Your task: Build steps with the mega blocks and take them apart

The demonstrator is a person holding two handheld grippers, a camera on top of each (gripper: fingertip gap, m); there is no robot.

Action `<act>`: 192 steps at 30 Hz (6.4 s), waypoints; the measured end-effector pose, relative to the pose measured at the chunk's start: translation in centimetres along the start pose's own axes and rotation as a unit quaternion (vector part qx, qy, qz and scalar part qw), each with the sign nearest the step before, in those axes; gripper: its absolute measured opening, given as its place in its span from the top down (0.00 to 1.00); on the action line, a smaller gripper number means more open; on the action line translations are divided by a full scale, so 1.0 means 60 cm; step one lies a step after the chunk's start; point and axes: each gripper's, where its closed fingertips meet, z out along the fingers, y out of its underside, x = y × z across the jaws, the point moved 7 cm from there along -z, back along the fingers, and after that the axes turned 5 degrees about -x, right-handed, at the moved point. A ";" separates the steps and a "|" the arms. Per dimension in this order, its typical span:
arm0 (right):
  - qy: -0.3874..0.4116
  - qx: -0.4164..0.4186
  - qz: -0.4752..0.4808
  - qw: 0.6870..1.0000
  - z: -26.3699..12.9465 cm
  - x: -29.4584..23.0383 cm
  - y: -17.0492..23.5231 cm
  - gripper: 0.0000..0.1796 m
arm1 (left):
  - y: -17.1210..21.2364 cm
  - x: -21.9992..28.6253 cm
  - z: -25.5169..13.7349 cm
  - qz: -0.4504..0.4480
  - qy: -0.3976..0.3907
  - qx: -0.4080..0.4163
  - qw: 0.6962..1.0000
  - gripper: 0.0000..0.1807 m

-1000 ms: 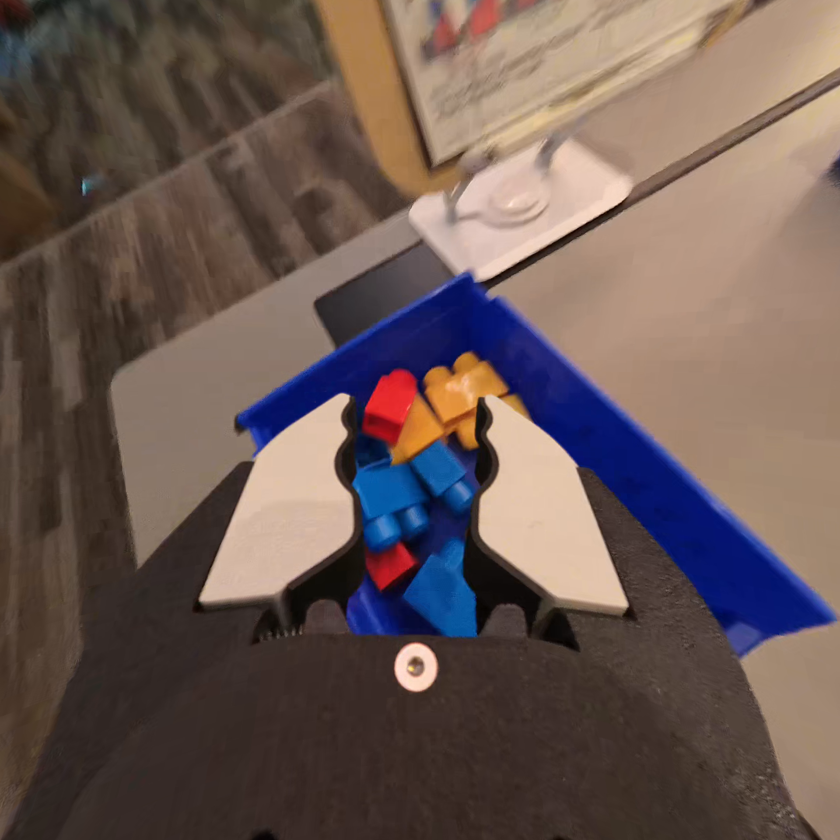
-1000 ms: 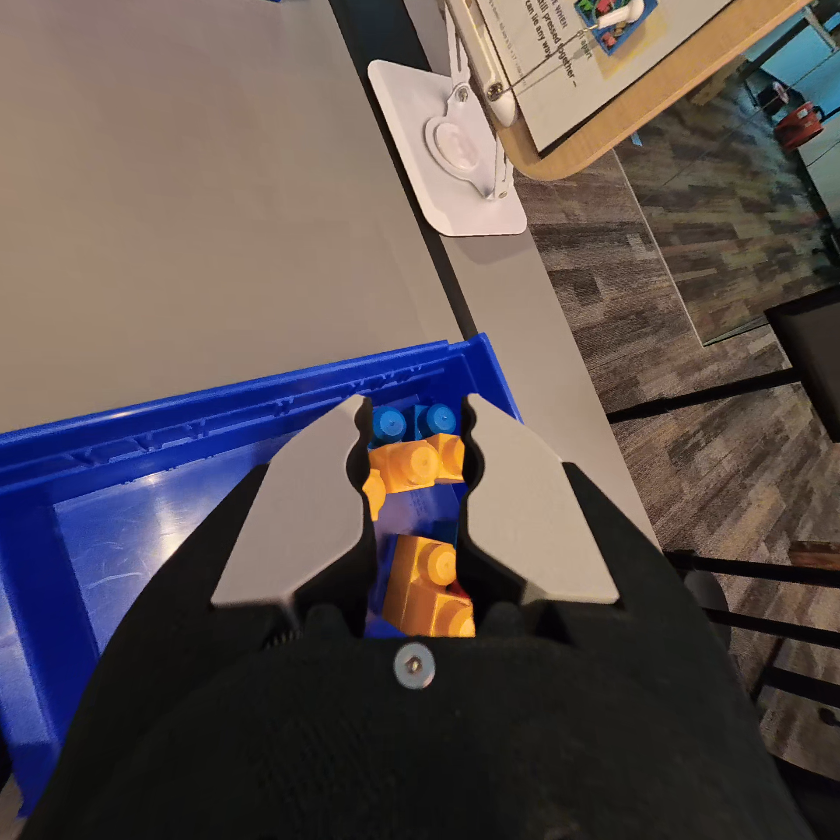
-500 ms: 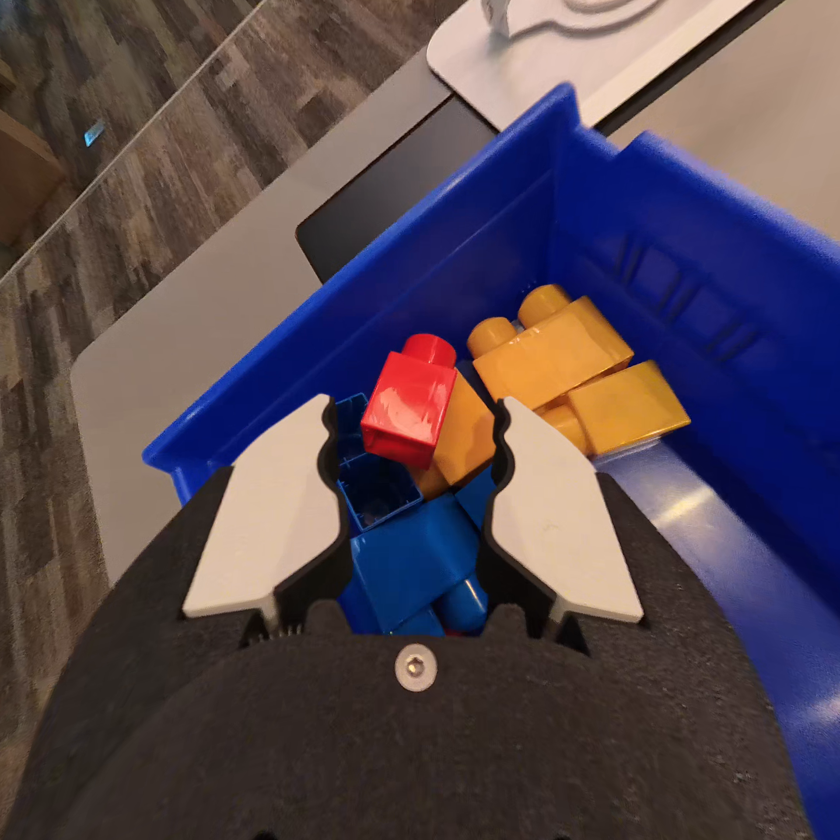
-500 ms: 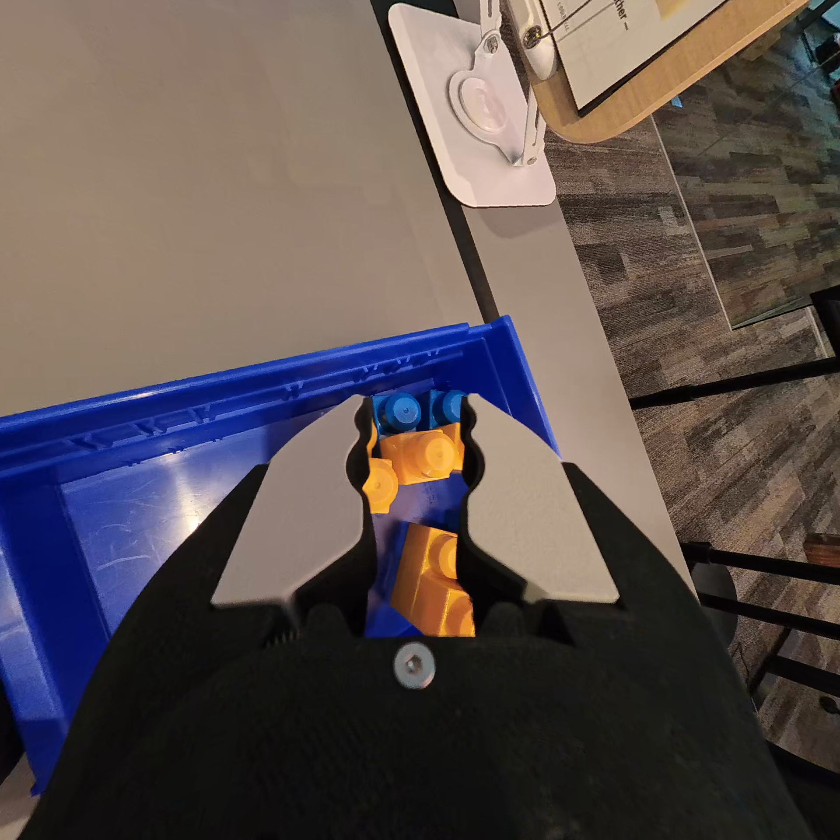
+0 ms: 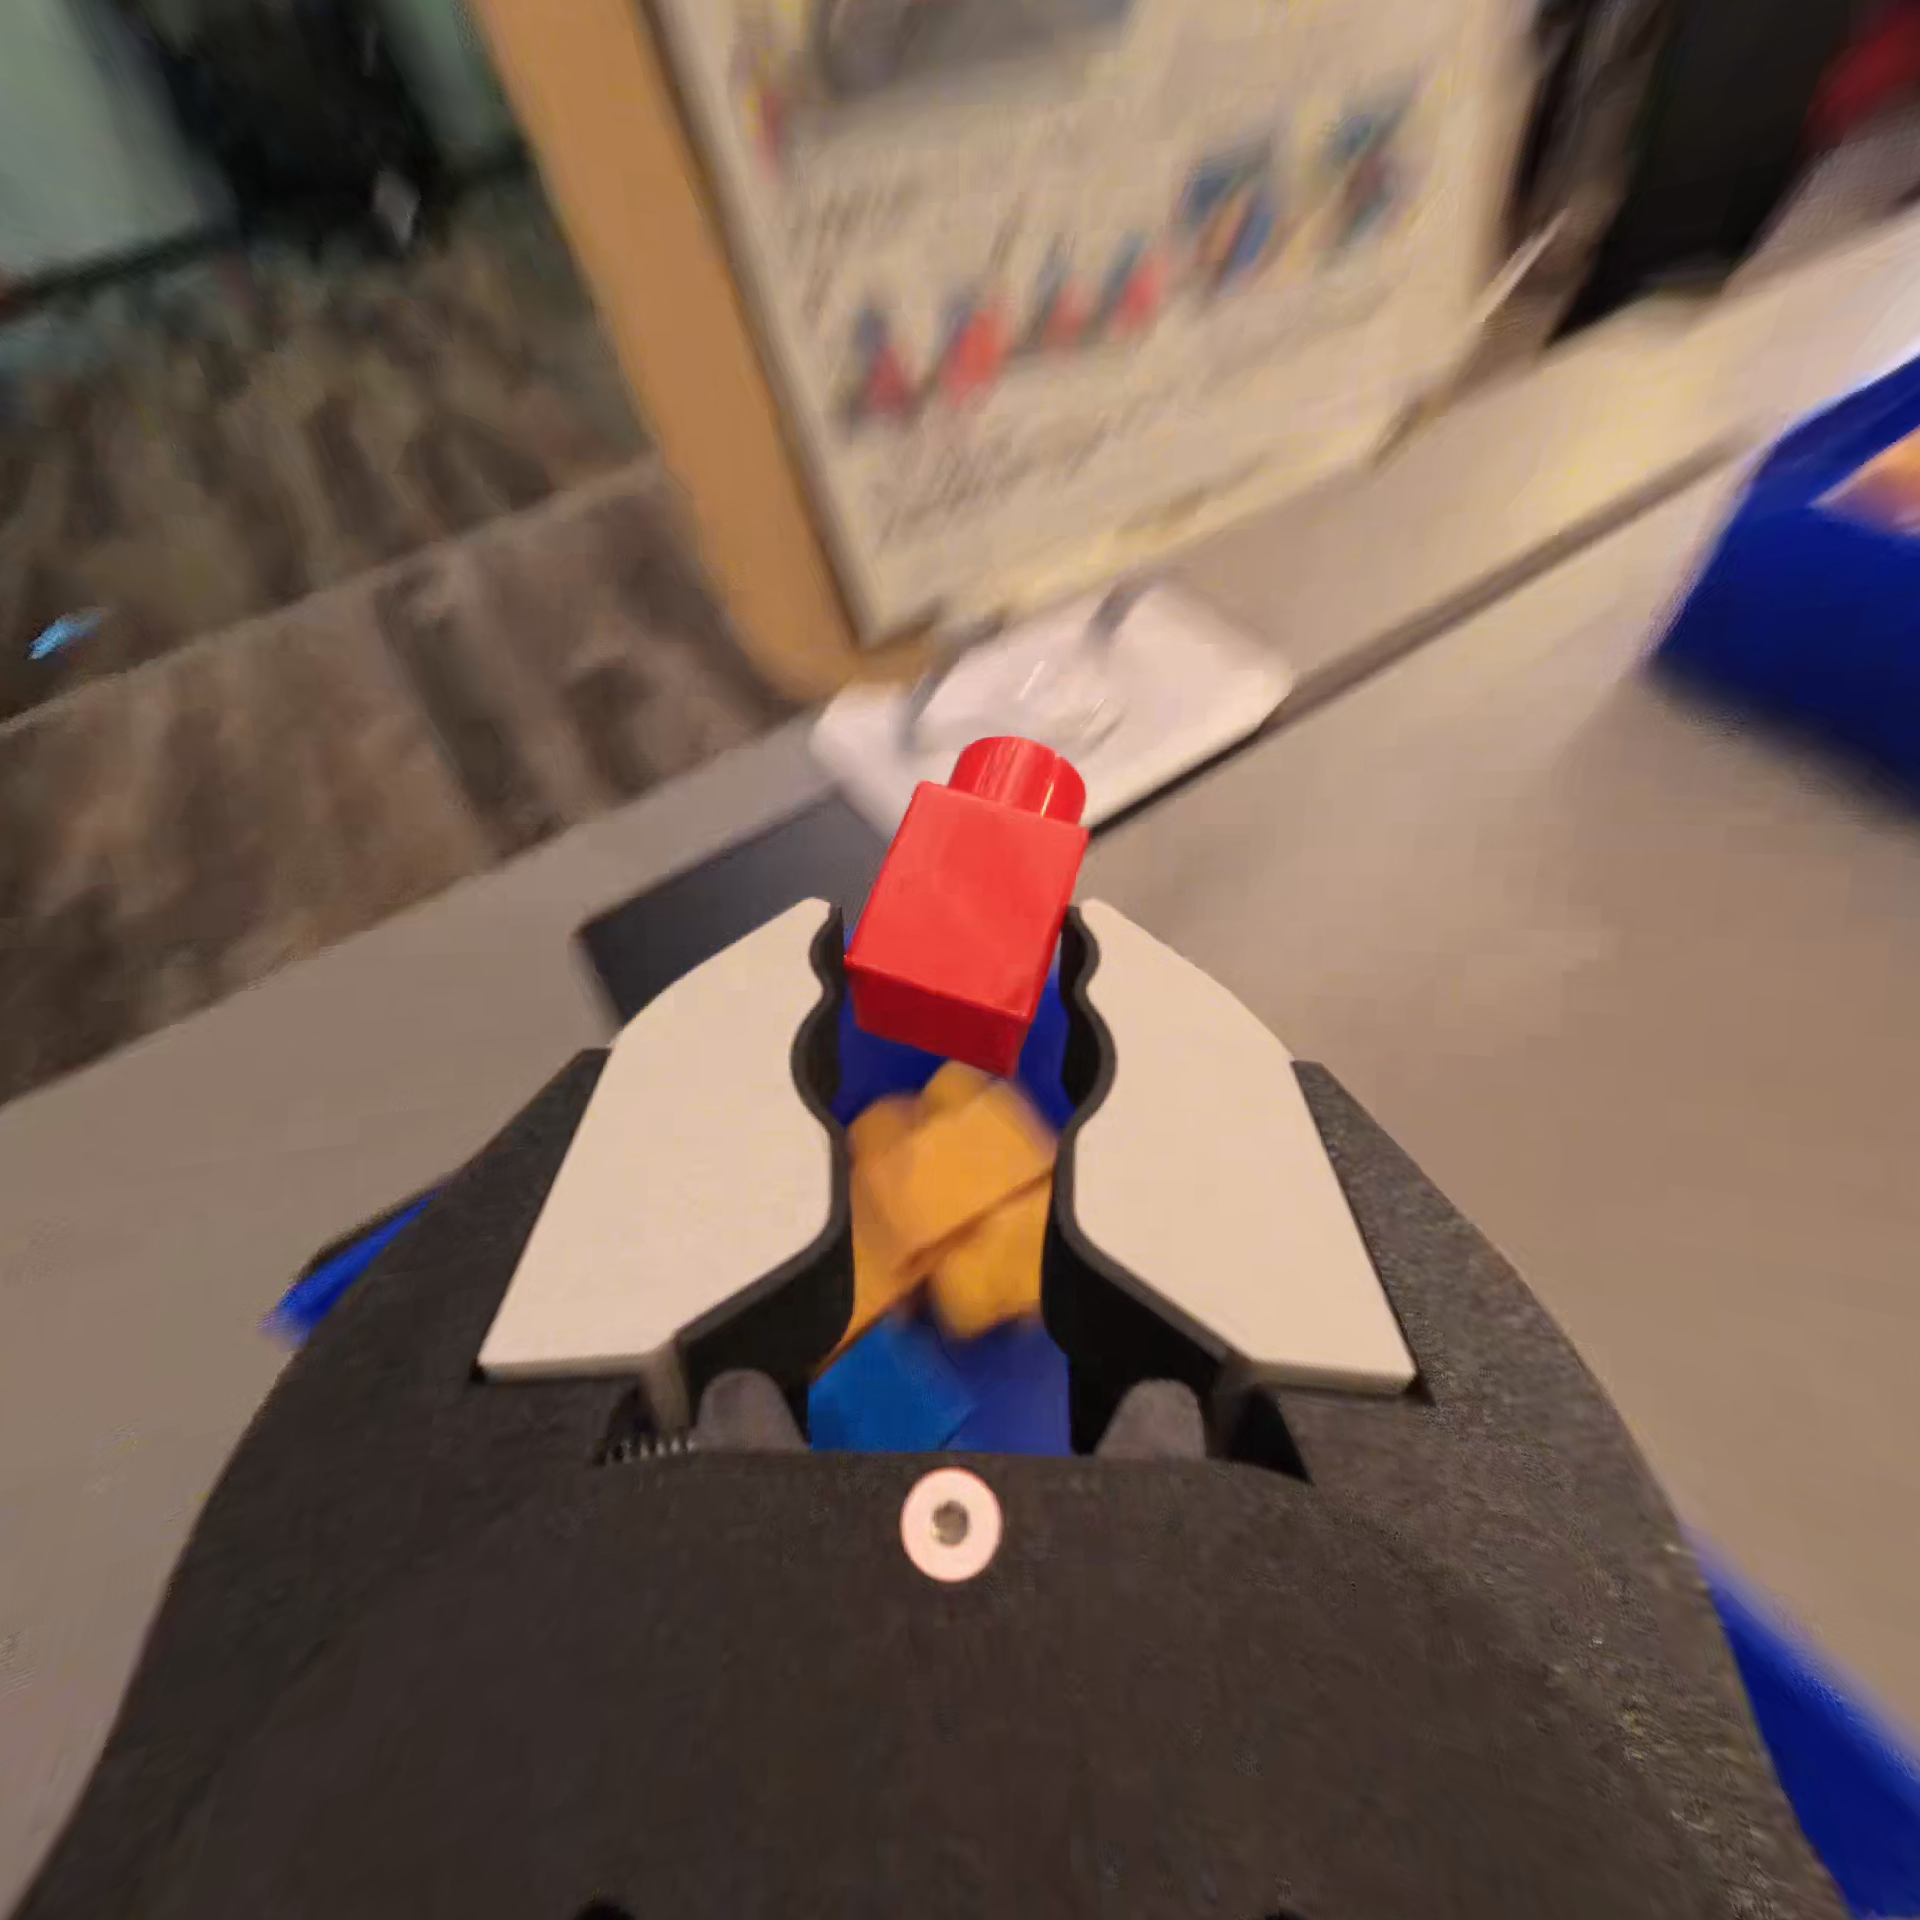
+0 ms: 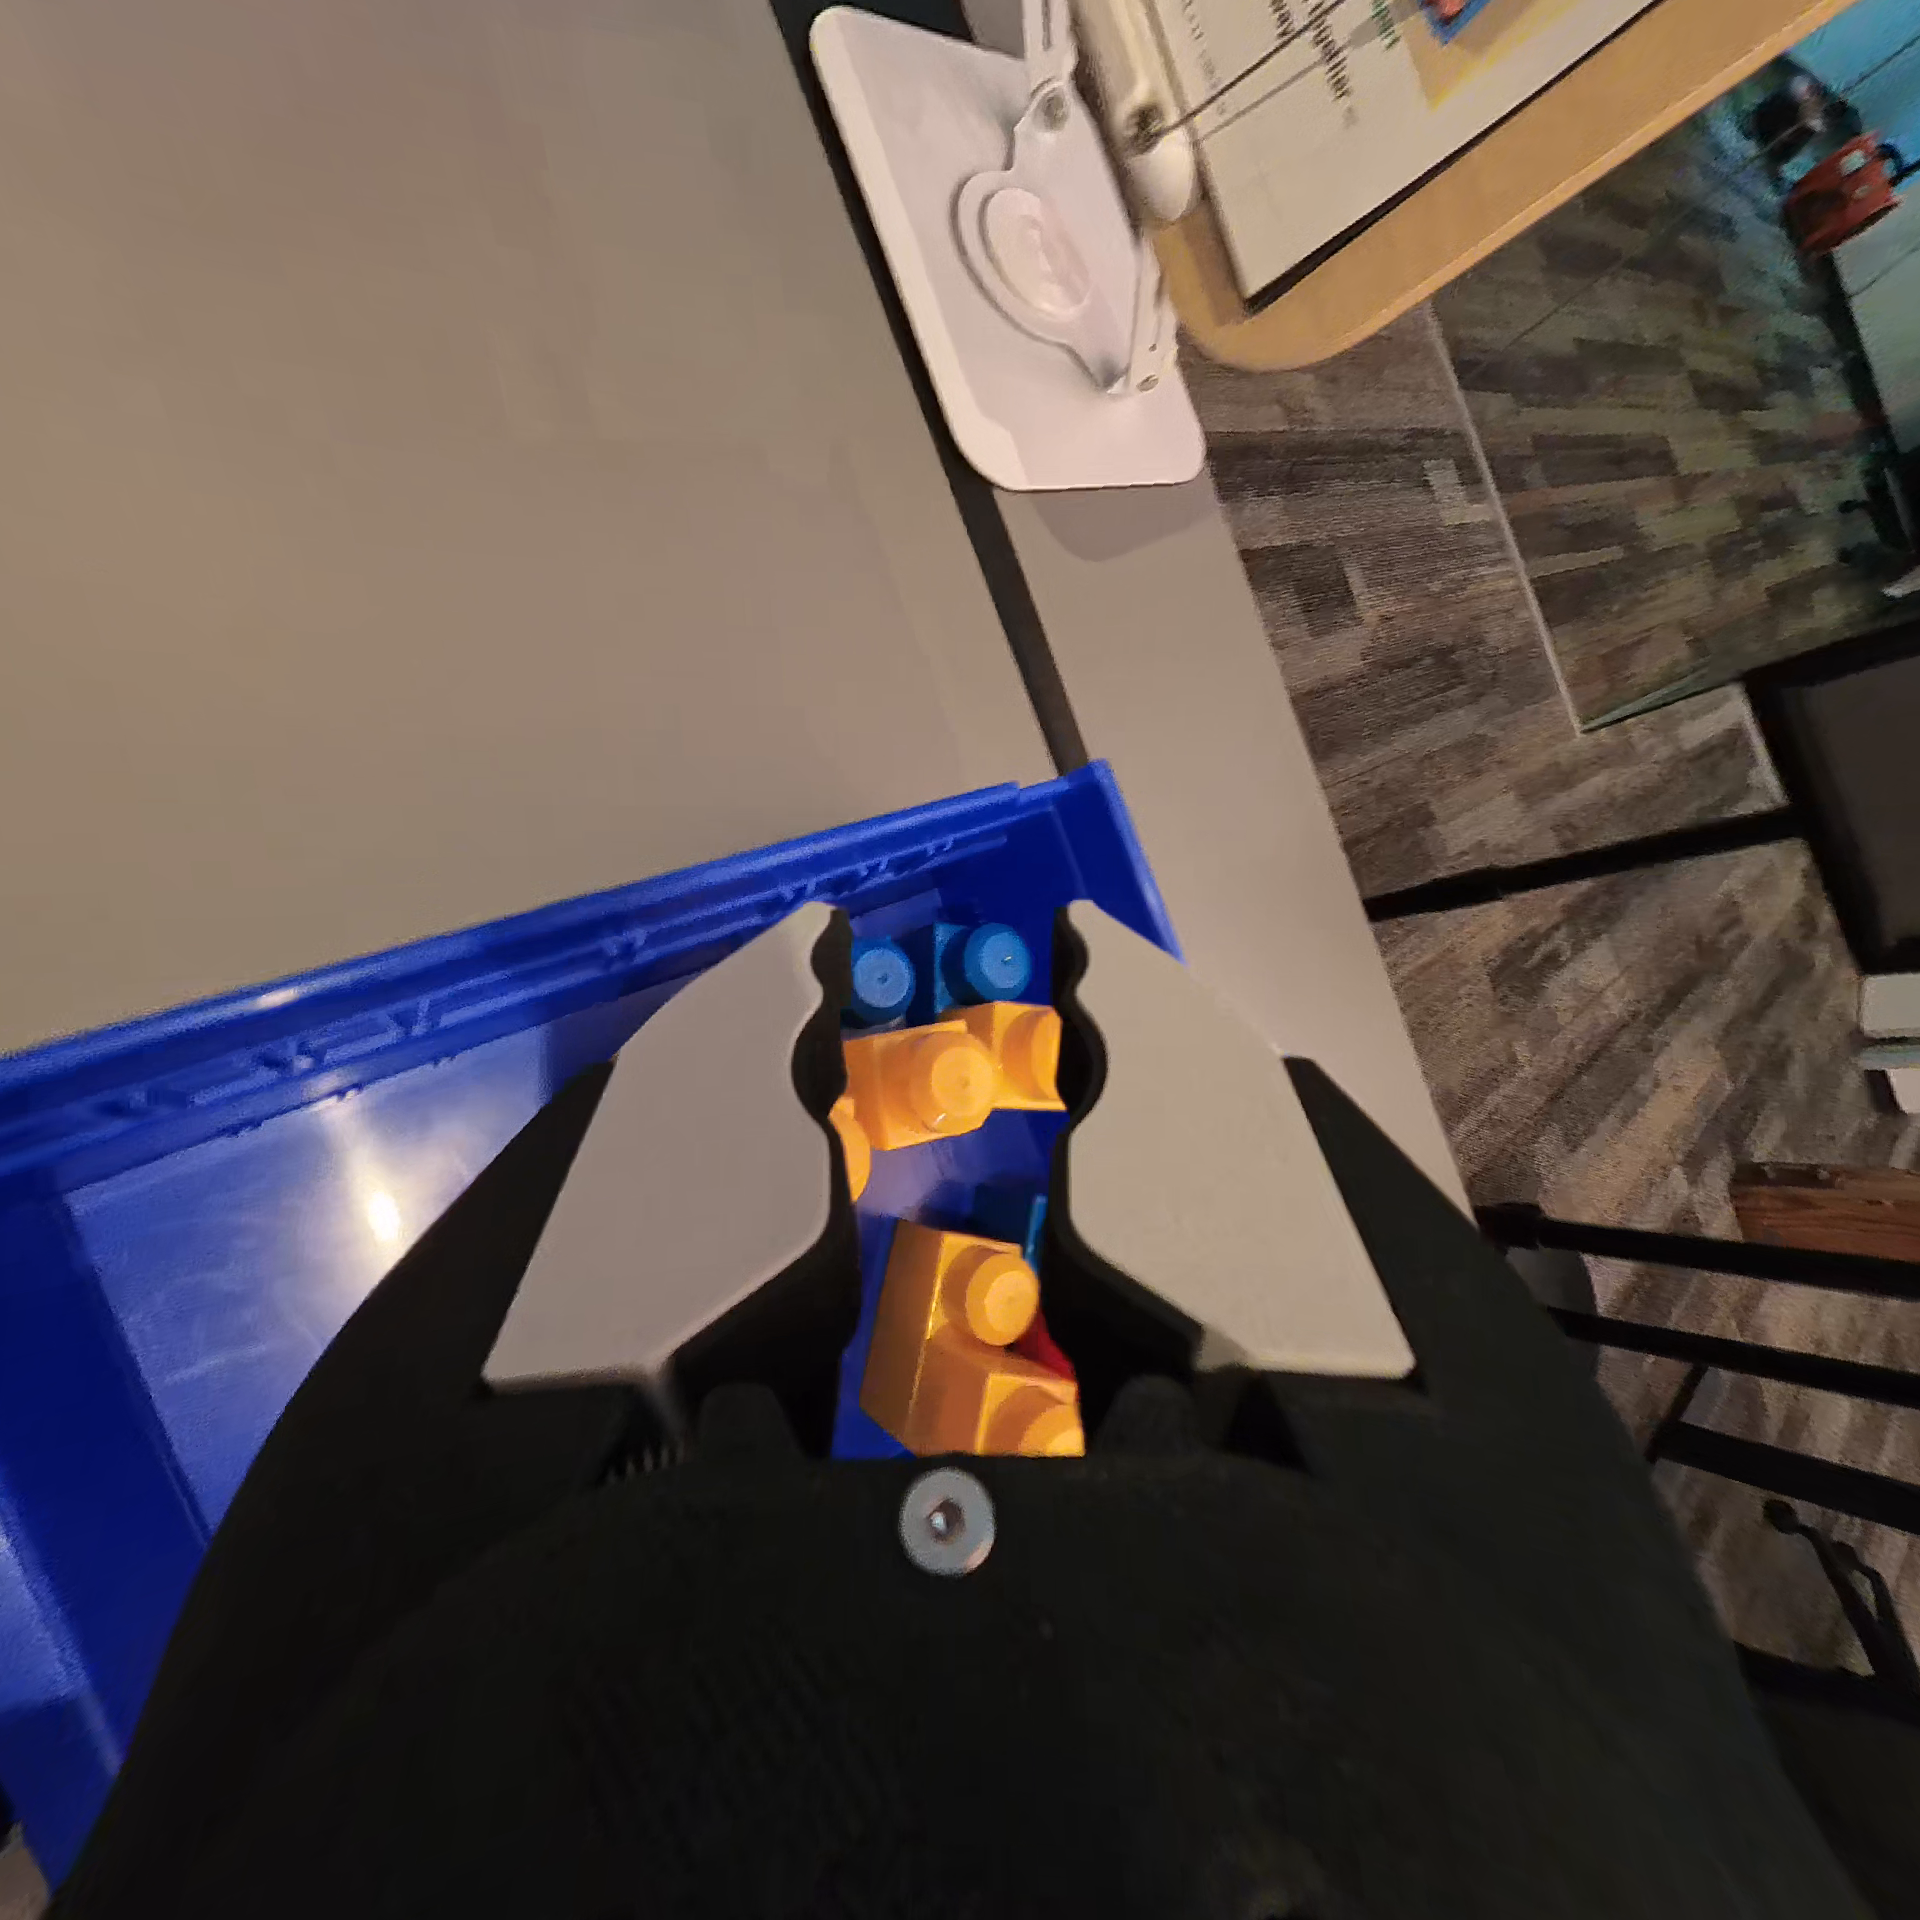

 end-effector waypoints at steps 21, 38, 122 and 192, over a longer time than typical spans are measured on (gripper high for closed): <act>-0.420 0.332 0.421 0.732 0.061 -0.134 -0.280 0.71 | -0.101 0.378 0.048 0.166 0.132 0.194 0.958 0.79; -0.268 0.178 0.320 0.891 0.097 -0.109 -0.229 0.78 | -0.106 0.340 0.032 0.179 0.163 0.078 0.967 0.69; -0.246 -0.101 0.127 0.956 0.171 -0.153 -0.166 0.71 | 0.071 -0.040 -0.064 -0.013 -0.162 -0.324 0.932 0.82; -0.350 0.409 0.184 0.823 0.009 -0.164 -0.308 0.84 | -0.124 0.374 0.007 -0.075 0.462 0.200 0.861 0.75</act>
